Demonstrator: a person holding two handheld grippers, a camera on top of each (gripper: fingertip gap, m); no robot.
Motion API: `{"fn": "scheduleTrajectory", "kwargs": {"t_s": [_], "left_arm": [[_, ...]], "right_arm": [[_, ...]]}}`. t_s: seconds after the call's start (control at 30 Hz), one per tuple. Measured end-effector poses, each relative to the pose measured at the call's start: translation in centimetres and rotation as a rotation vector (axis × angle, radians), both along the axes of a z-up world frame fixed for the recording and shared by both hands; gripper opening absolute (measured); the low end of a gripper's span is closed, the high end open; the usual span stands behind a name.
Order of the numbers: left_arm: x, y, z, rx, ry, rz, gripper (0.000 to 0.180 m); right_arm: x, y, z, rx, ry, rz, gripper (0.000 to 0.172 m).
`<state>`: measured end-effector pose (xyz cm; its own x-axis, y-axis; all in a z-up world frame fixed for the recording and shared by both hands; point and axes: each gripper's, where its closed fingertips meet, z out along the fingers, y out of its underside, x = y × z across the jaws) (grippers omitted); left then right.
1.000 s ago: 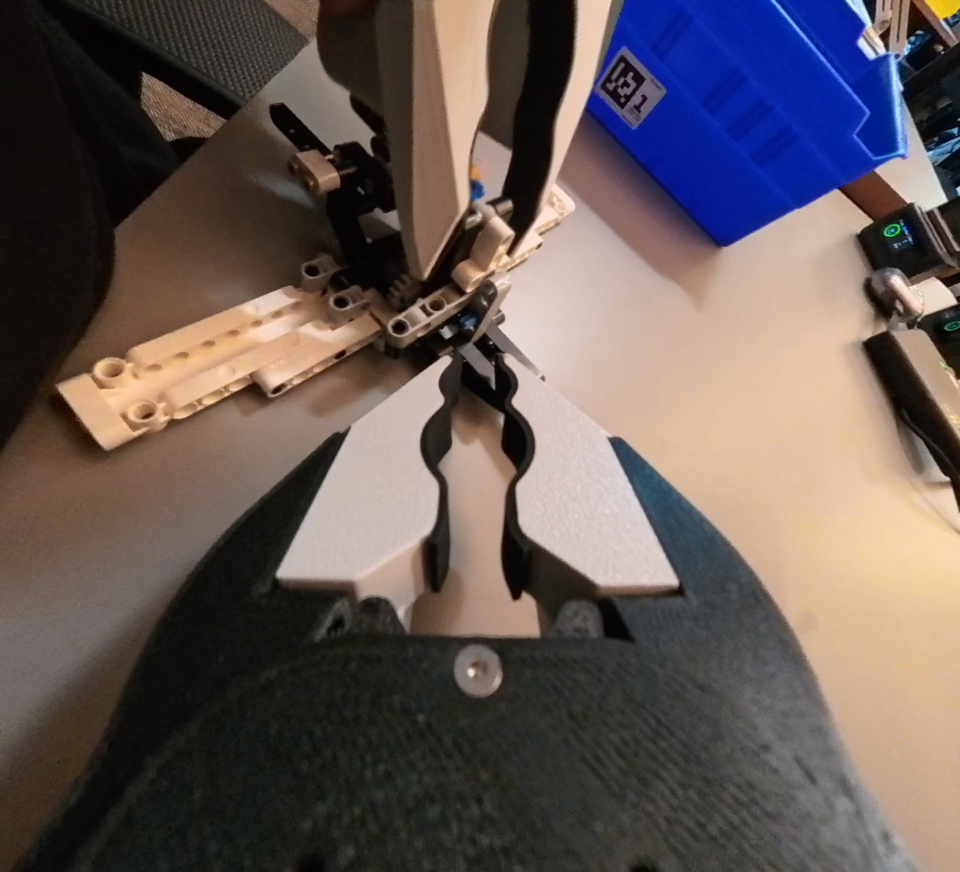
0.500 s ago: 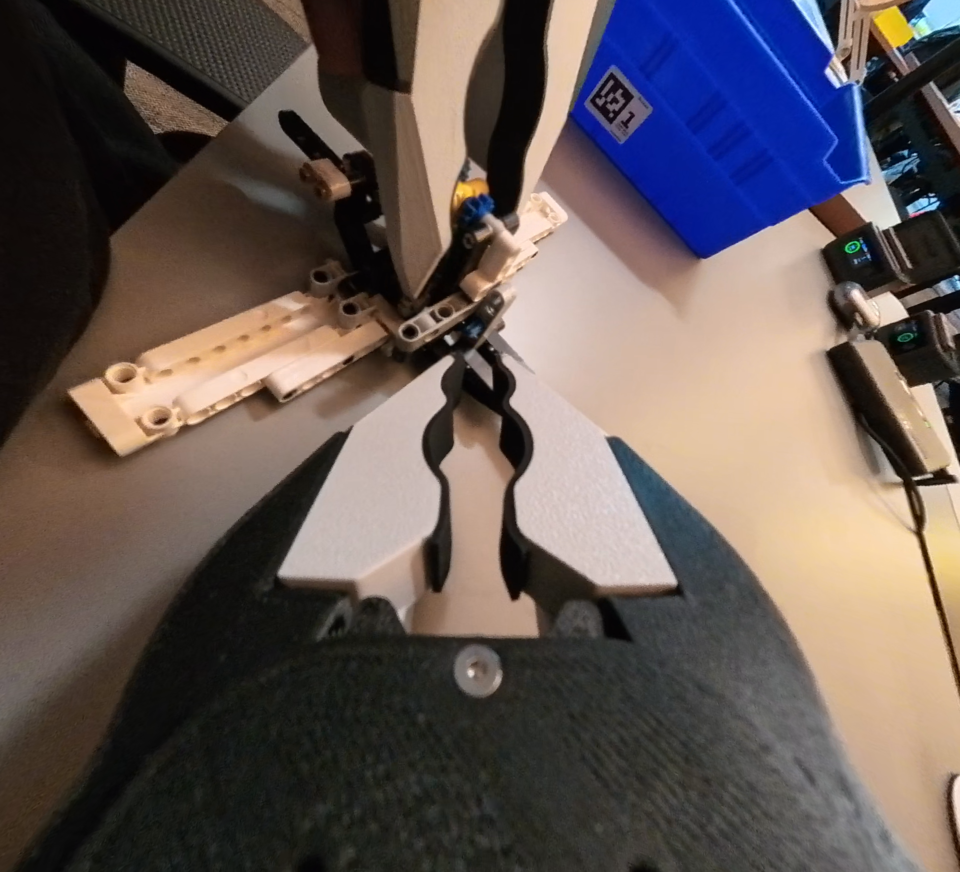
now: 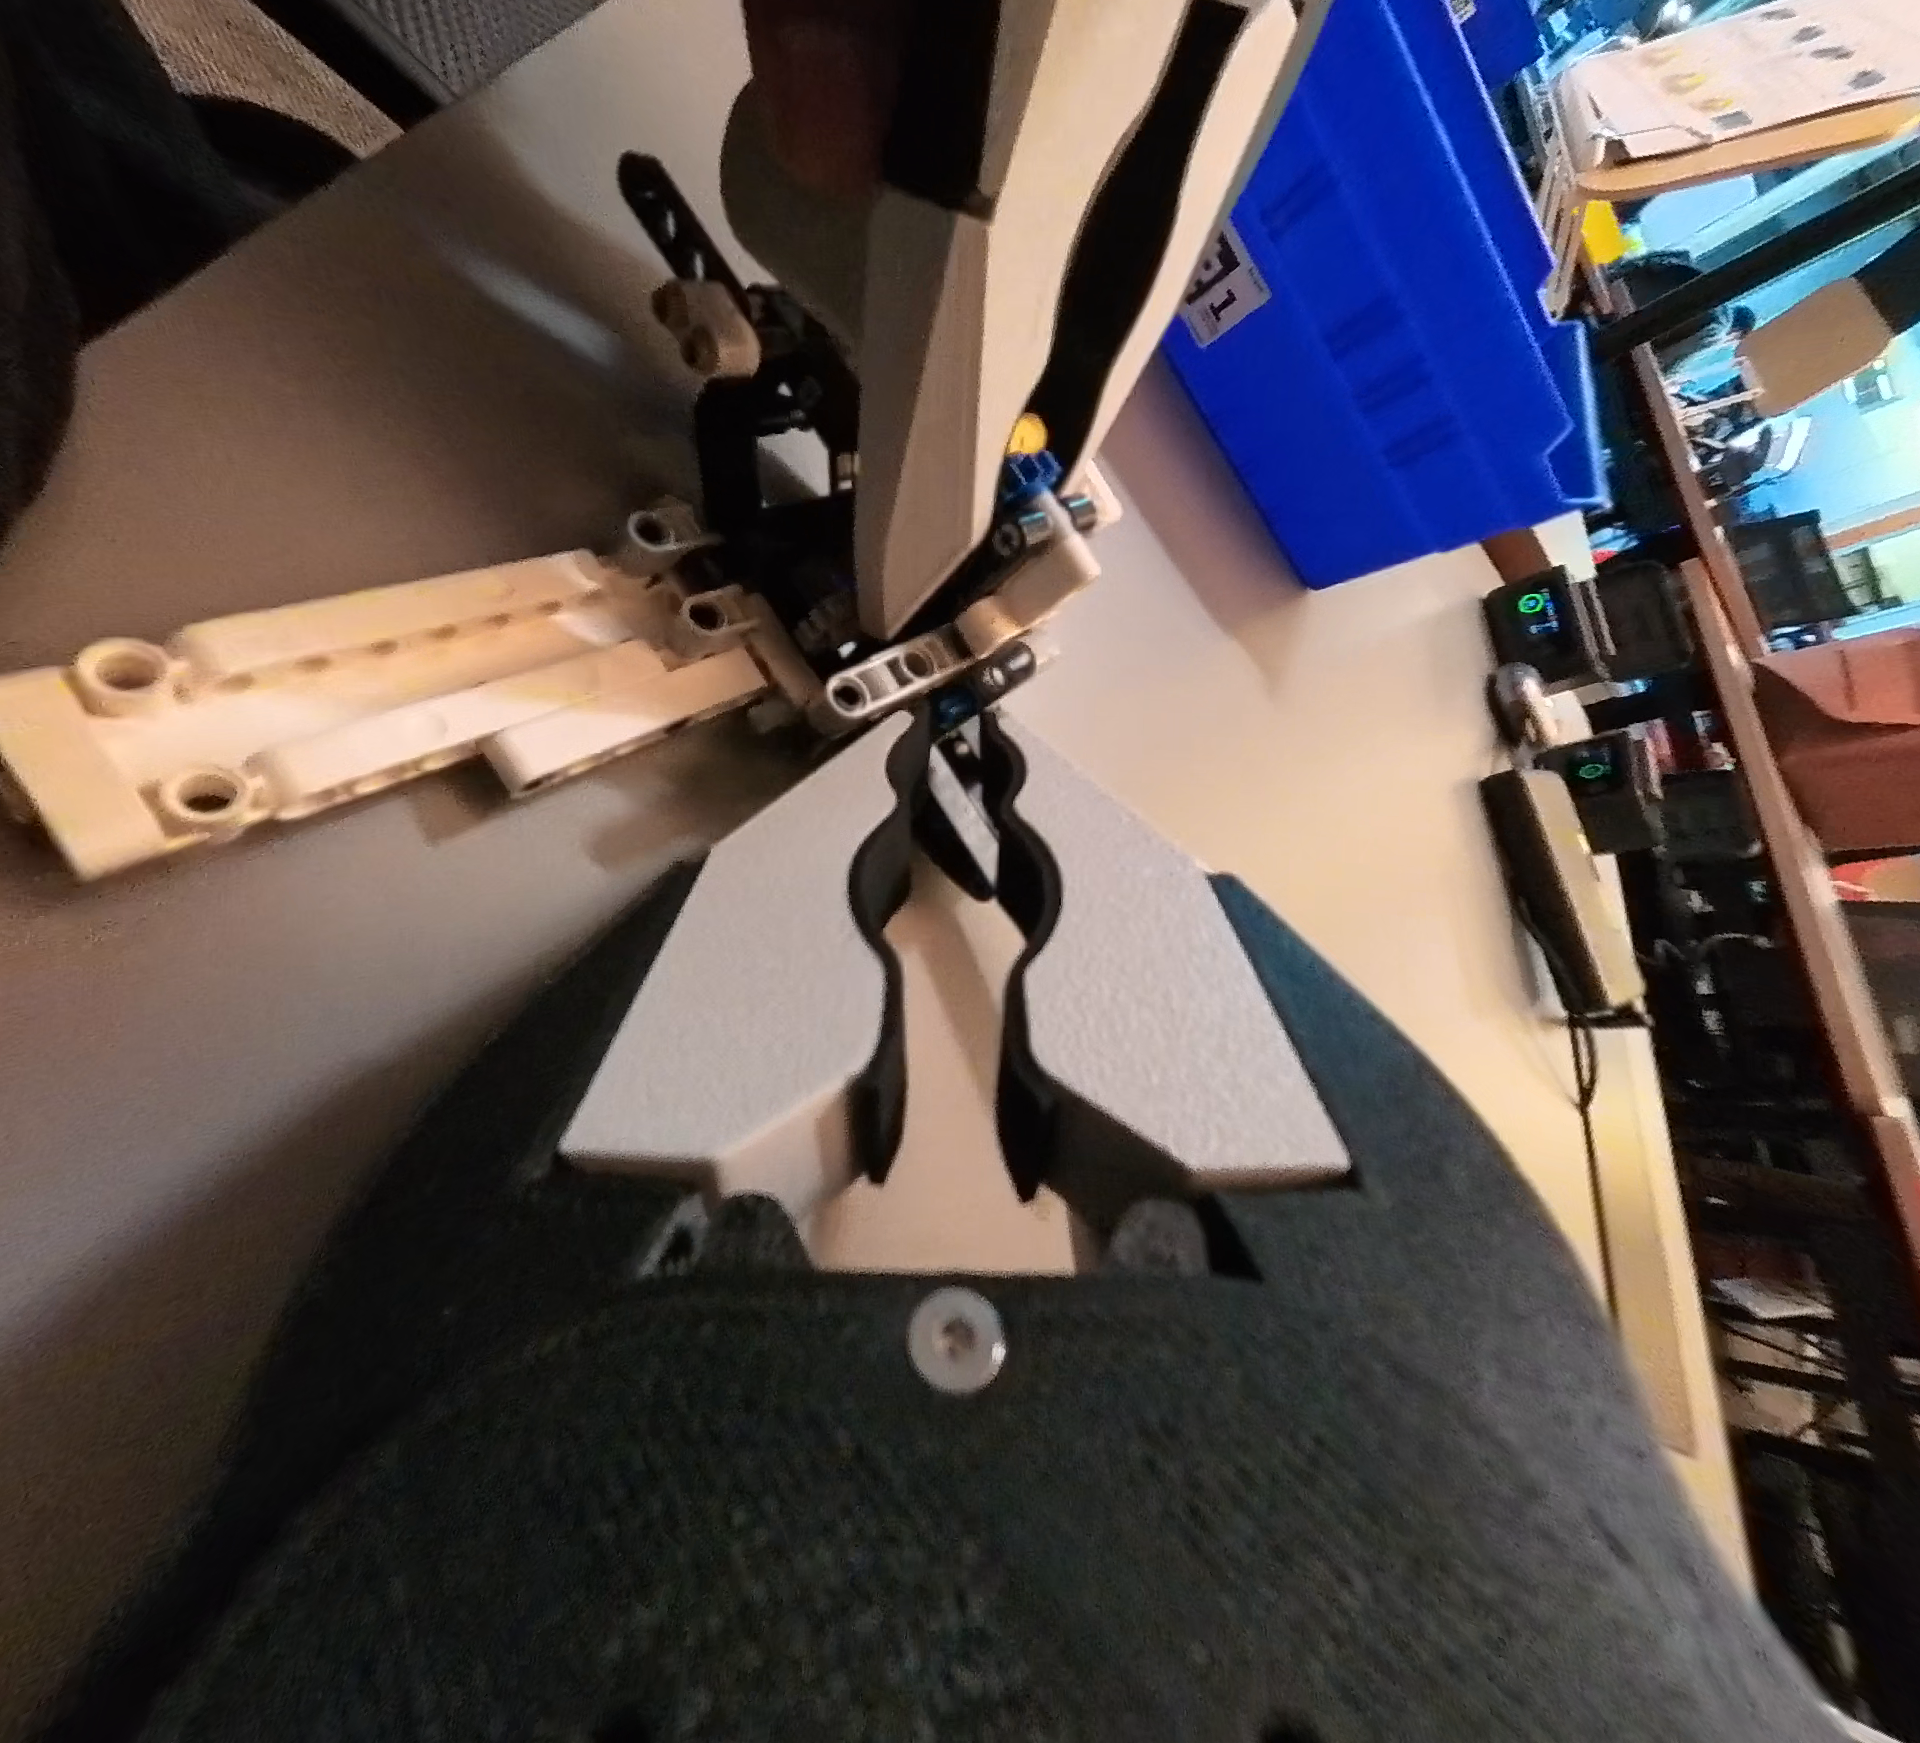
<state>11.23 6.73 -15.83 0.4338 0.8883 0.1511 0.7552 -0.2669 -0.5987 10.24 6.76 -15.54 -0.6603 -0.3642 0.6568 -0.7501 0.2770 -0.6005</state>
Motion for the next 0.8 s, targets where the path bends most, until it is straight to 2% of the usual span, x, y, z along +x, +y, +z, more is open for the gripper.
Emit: {"fn": "scheduleTrajectory", "kwargs": {"t_s": [0.13, 0.27, 0.5, 0.57, 0.63, 0.7, 0.77, 0.8], "left_arm": [[-0.1, 0.0, 0.0, -0.005, 0.007, 0.004, 0.028], [-0.4, -0.1, 0.0, 0.01, 0.019, 0.022, 0.028], [-1.6, -0.6, 2.0, 0.159, 0.04, 0.071, 0.027], [-1.5, -0.5, 2.4, 0.188, 0.033, 0.032, 0.027], [-1.3, 0.1, 2.4, 0.193, 0.02, -0.009, 0.028], [-1.4, -0.1, 2.3, 0.158, 0.018, -0.017, 0.027], [-1.5, -0.4, 2.4, 0.159, 0.024, -0.012, 0.027], [-1.6, -0.5, 2.6, 0.171, 0.026, -0.012, 0.027]], "right_arm": [[-0.1, -0.1, 0.1, -0.009, 0.044, -0.028, 0.008], [-0.4, -0.2, 0.1, -0.044, 0.163, -0.058, 0.007], [-1.5, -0.4, 2.1, -0.162, 0.256, -0.103, 0.001], [-1.4, -0.4, 3.2, -0.231, 0.256, -0.089, 0.0], [-1.2, -0.6, 3.9, -0.278, 0.326, -0.061, 0.0], [-1.1, -0.5, 3.7, -0.268, 0.421, -0.015, 0.0], [-1.3, -0.2, 3.3, -0.23, 0.441, 0.016, 0.0], [-1.4, 0.1, 3.2, -0.205, 0.414, 0.021, 0.009]]}}
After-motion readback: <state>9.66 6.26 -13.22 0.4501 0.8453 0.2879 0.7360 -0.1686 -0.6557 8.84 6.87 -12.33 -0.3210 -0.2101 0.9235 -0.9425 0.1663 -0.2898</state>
